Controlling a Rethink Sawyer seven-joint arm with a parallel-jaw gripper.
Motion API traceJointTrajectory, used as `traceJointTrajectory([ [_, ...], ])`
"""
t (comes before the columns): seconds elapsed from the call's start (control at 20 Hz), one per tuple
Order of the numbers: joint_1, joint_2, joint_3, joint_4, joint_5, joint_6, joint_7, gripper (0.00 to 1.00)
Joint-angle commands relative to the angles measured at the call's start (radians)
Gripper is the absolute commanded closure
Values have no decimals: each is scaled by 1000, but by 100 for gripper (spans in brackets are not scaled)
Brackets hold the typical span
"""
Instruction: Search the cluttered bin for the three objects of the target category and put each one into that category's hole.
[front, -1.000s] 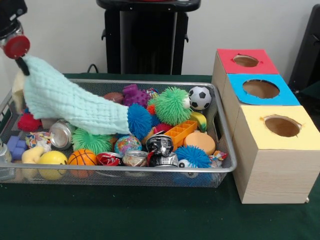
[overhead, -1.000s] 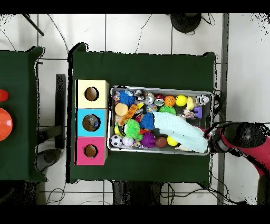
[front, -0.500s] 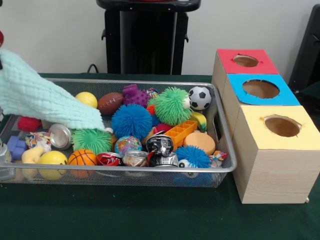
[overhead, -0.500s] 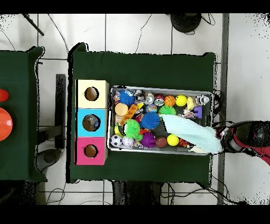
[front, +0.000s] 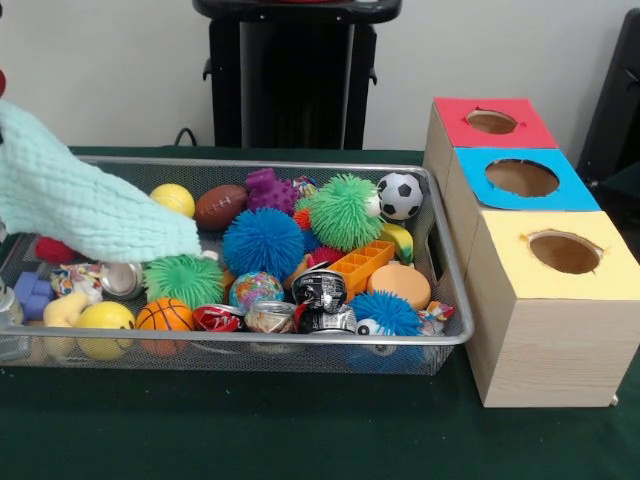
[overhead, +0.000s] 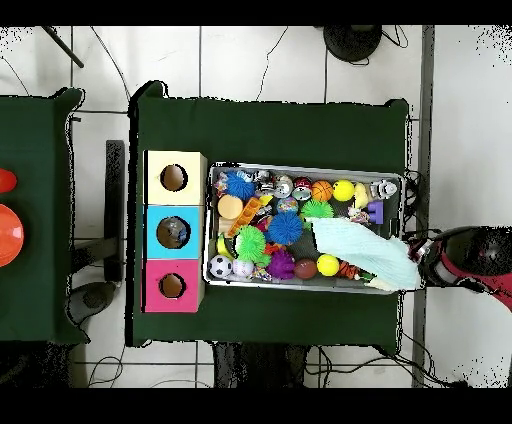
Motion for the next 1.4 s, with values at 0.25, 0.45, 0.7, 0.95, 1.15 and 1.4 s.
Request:
traceJointTrajectory([
  [0.25,52,97,155,58,57,-72,24,100],
  [0.45,65,106,152,48,59,-69,43,100],
  [0.7,70,137,171,17,75,-68,52,100],
  [0.95,75,221,178,-64,68,-112,56,100],
  [1.15,85,228,177,-77,72,-128,70,100],
  [1.4,97,244,171,-103,77,-134,73,100],
])
